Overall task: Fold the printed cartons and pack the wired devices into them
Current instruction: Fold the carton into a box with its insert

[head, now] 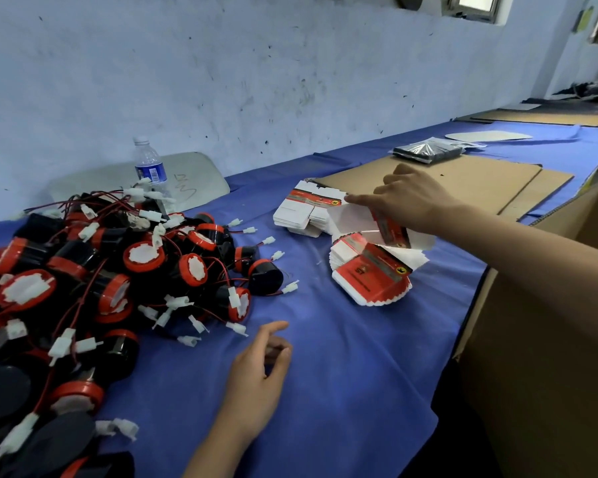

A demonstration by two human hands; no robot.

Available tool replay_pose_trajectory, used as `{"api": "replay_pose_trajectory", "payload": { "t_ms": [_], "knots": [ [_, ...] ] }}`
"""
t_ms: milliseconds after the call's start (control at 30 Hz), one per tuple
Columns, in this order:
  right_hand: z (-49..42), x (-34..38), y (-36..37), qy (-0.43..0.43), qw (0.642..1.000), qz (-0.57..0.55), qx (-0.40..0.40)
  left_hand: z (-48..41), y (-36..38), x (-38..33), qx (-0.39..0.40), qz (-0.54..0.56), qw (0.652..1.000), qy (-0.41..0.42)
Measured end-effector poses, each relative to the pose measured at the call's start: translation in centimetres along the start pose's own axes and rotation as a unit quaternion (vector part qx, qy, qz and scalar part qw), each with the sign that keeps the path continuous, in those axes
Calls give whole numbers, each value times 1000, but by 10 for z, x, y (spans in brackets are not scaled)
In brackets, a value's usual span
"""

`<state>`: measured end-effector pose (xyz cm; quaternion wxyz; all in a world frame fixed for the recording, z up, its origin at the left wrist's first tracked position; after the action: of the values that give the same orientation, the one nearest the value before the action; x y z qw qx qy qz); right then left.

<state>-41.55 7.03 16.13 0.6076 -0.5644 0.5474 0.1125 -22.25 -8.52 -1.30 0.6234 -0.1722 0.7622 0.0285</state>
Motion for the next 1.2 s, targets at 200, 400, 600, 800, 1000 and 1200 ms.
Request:
{"api": "replay_pose_trajectory", "payload": {
  "t_ms": [200, 400, 600, 800, 1000, 1200],
  "knots": [
    [-3, -45, -21, 111, 990, -74, 46, 0, 1, -1, 1, 18, 1000, 1],
    [17, 20, -21, 256, 780, -566, -69, -3, -3, -14, -47, 214, 976, -14],
    [46, 159, 16, 383, 534, -750, -73, -8, -18, -9, -100, 347, 932, -40],
    [39, 185, -8, 300, 530, -789, -78, -4, -21, 2, -115, 468, 870, -110],
    [42, 182, -16, 270, 520, -804, -100, 2, -22, 7, -134, 411, 893, -124],
    [50, 180, -29, 291, 506, -803, -122, 3, -24, -4, -117, 336, 930, -89]
  ]
}}
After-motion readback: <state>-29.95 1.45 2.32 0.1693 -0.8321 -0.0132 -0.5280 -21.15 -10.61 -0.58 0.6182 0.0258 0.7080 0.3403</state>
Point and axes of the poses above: each hand's wrist, its own z-axis away from the middle knuckle, its own y-axis out of the palm, x = y × z, the point moved 9 cm from there along -z, towards the middle knuckle, and after that the axes turned 14 degrees about z, right-handed, at the moved point
